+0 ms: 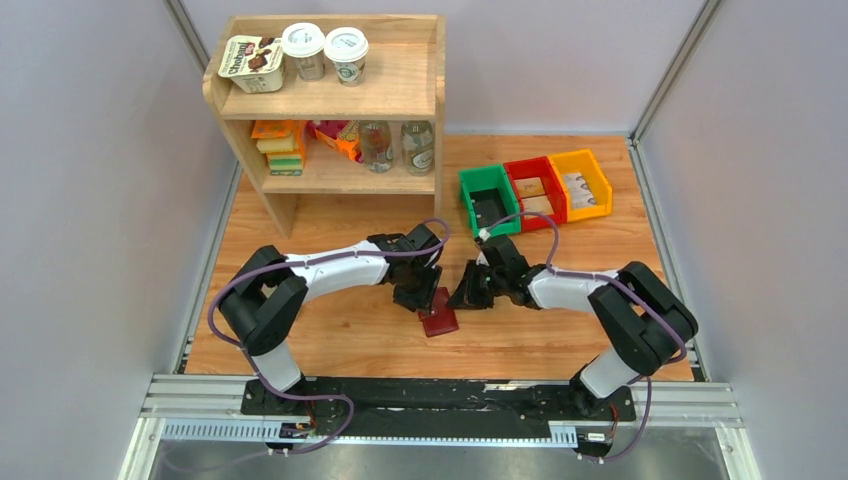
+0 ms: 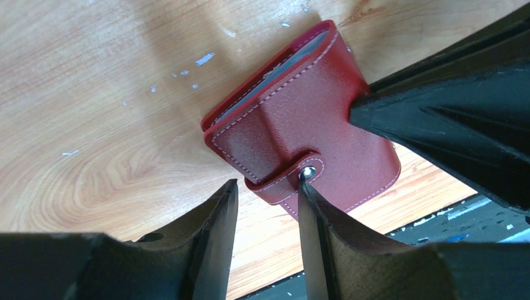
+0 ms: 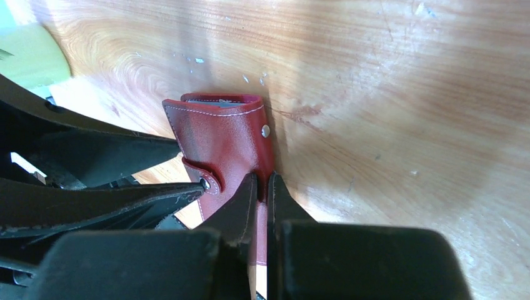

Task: Take the credit cards out of the card holder
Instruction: Open the card holder at the center of the board.

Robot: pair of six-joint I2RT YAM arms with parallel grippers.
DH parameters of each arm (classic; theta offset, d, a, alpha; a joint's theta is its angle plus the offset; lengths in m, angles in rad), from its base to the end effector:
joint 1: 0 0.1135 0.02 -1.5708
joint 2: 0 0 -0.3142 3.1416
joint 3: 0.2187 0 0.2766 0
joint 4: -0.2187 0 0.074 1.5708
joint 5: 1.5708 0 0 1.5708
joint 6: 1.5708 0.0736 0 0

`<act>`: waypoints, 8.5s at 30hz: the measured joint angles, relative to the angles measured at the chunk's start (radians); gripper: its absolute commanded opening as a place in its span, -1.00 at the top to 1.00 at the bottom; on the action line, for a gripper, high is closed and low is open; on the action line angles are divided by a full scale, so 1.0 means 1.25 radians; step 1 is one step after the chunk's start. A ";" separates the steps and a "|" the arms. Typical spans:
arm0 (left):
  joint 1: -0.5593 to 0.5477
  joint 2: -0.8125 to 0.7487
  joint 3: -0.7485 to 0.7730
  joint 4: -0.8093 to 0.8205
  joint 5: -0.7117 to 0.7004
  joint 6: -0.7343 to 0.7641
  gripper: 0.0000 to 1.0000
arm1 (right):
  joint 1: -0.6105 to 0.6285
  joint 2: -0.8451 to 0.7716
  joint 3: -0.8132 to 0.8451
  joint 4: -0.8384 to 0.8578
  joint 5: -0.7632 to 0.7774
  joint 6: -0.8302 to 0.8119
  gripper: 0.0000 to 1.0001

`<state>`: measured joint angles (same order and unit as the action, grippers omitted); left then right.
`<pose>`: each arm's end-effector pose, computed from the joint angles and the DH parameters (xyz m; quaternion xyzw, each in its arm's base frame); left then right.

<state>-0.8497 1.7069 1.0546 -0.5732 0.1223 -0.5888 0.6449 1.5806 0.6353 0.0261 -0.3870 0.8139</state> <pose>0.2332 -0.2789 0.1702 0.1383 0.9736 -0.1583 0.0893 0.2359 0.2122 0.1309 0.0171 0.9316 0.3451 0.1128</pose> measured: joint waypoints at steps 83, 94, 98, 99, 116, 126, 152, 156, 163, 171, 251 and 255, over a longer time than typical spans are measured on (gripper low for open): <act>0.020 -0.251 -0.303 0.213 -0.136 -0.081 1.00 | 0.049 -0.114 -0.070 0.028 0.215 0.140 0.15; 0.037 -0.284 -0.410 0.375 -0.055 -0.166 1.00 | 0.182 -0.143 0.212 -0.313 0.441 -0.067 -1.00; 0.037 -0.289 -0.436 0.424 -0.047 -0.198 1.00 | 0.270 -0.077 0.303 -0.380 0.515 -0.097 -1.00; 0.037 -0.289 -0.443 0.438 -0.046 -0.207 1.00 | 0.289 -0.053 0.317 -0.395 0.531 -0.102 -1.00; 0.037 -0.293 -0.482 0.511 -0.045 -0.266 1.00 | 0.364 0.098 0.351 -0.546 0.681 -0.105 -1.00; 0.036 -0.297 -0.481 0.498 -0.052 -0.259 1.00 | 0.347 0.045 0.378 -0.614 0.713 -0.105 -0.78; 0.039 -0.308 -0.450 0.419 -0.073 -0.214 0.89 | 0.125 -0.073 0.113 -0.453 0.570 -0.128 0.00; 0.043 -0.332 -0.448 0.387 -0.081 -0.201 0.42 | 0.123 -0.079 0.103 -0.417 0.560 -0.126 0.00; 0.048 -0.337 -0.387 0.323 -0.081 -0.193 -0.50 | 0.122 -0.080 0.094 -0.382 0.528 -0.123 0.00; 0.049 -0.272 -0.302 0.255 -0.076 -0.211 -0.43 | 0.122 -0.089 0.087 -0.365 0.484 -0.122 0.01; 0.145 -0.330 -0.376 0.139 -0.081 -0.130 1.00 | 0.139 -0.082 0.188 -0.218 0.177 -0.171 -0.31; 0.145 -0.324 -0.376 0.154 -0.074 -0.131 1.00 | 0.158 -0.038 0.219 -0.218 0.175 -0.176 -0.28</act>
<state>-0.6689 1.3022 0.5842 -0.3801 0.0292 -0.7525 0.8421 1.5330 0.9089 -0.2459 -0.1680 0.5934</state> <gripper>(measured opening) 0.019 0.655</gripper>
